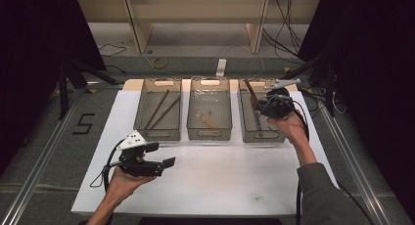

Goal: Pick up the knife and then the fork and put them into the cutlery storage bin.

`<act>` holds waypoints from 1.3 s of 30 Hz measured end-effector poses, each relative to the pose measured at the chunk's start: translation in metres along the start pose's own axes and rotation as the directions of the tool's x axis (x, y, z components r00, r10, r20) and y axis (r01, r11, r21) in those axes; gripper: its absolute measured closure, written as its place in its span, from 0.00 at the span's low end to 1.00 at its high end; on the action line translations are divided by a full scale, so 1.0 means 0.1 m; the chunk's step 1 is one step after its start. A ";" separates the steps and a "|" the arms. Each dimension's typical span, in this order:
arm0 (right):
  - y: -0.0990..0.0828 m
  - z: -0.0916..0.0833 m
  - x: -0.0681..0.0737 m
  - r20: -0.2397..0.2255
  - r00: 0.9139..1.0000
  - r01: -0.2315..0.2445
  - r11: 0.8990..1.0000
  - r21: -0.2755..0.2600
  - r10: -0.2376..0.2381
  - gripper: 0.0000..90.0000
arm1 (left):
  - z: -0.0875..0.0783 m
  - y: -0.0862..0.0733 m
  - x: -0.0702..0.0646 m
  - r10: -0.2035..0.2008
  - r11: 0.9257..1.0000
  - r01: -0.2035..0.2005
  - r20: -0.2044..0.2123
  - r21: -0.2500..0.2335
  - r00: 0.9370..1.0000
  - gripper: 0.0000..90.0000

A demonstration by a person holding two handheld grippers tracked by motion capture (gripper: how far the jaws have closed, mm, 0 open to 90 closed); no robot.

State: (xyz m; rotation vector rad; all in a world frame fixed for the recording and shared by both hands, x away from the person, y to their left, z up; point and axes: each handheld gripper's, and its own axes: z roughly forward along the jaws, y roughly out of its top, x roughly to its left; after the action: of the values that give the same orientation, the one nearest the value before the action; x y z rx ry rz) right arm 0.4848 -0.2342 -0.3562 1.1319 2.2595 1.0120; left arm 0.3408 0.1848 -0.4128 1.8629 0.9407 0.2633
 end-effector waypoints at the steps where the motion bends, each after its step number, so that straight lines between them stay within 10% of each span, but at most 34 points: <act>1: 0.02 0.02 -0.02 0.003 1.000 -0.003 1.000 0.000 0.003 0.87 | -0.01 0.00 0.00 -0.003 1.000 0.003 -0.001 -0.004 1.000 0.15; 39: 0.03 0.53 -0.32 0.101 0.992 -0.090 0.990 0.110 0.079 0.87 | -0.04 -0.03 -0.02 -0.003 0.999 0.003 -0.011 -0.051 1.000 0.14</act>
State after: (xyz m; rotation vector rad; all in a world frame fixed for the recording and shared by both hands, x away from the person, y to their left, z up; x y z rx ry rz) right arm 0.5389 -0.2369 -0.3870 1.3053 2.2337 0.8491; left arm 0.3357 0.1862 -0.4131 1.8151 0.9363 0.2934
